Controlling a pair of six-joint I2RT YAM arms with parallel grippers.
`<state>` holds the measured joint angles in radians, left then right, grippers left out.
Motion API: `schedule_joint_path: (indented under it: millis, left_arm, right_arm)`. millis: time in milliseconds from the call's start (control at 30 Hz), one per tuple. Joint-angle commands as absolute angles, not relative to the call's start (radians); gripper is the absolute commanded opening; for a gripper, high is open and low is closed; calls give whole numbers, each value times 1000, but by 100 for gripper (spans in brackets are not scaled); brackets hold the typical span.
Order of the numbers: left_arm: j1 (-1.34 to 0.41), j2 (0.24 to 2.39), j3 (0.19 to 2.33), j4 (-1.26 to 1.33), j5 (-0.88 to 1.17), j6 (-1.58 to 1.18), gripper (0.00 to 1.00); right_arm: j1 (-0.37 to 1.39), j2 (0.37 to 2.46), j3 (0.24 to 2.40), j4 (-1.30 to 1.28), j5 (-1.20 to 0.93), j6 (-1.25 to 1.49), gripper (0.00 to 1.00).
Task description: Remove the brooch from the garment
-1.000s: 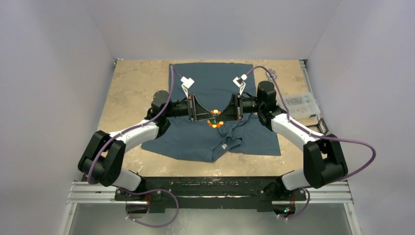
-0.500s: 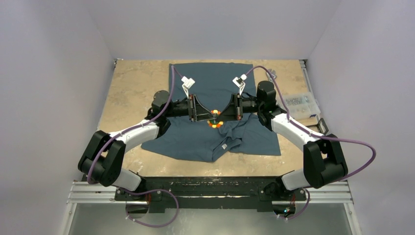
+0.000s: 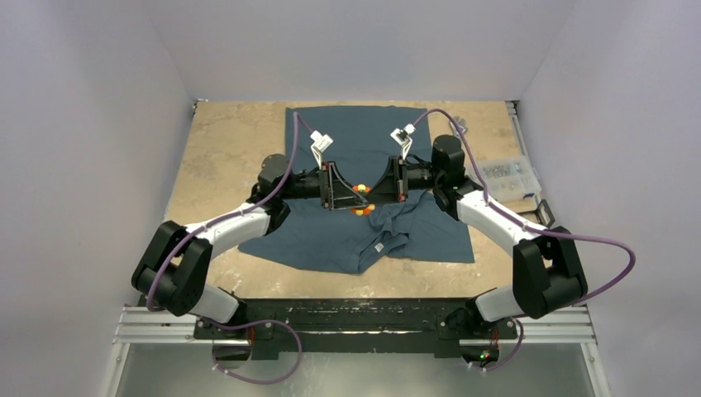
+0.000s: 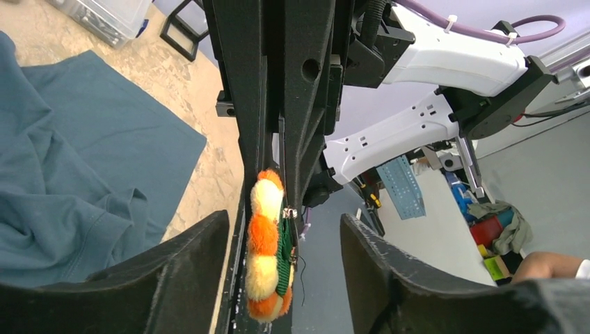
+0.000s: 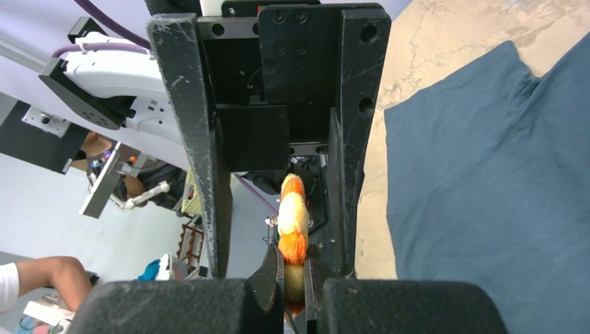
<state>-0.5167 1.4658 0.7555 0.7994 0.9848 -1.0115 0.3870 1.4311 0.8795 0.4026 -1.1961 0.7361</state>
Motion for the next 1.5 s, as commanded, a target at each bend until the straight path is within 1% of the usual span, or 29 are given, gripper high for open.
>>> schedule_joint_path:
  millis: [0,100,300,467,600,767,933,1067,1167,1233,1267,1300,1367,1433,1467]
  left_arm:
    - [-493,1409,768,866,1002,-1017,62]
    - [-470,1384,761,840,1009,-996,65]
    - [-390,1340,772,782,1022,-943,65]
    - [-384,1308,777,724,1056,-877,62]
    - [-394,1305,781,711,1056,-867,57]
    - [-425,1308,793,696,1035,-854,47]
    - [-452,1317,796,712,1018,-869,40]
    - [-453,1332,795,744,1012,-896,27]
    - [-453,1341,798,769,1020,-912,13]
    - [-453,1343,801,778,1022,-919,7]
    - [-454,1343,805,774,1021,-918,6]
    - [-453,1340,808,763,1015,-913,4]
    - [-452,1329,817,718,997,-891,1]
    - [-453,1314,830,650,990,-844,0]
    - [-453,1303,838,606,986,-810,0]
  right_arm:
    - [390,1413,924,381,-1195,677,0]
    - [391,1411,943,345,-1187,631,0]
    - [390,1399,983,304,-1170,597,0]
    - [392,1381,992,316,-1180,603,0]
    - [396,1369,992,324,-1195,598,0]
    - [406,1361,992,323,-1198,589,0]
    - [414,1352,995,308,-1203,566,0]
    - [416,1346,999,294,-1203,549,0]
    - [416,1342,999,277,-1201,533,0]
    - [417,1341,1002,254,-1199,515,0]
    - [416,1342,1007,233,-1203,501,1]
    - [415,1343,1009,223,-1214,495,6]
    - [413,1340,1013,222,-1218,503,24]
    - [411,1330,1021,205,-1210,496,42]
    - [409,1325,1030,177,-1205,472,49]
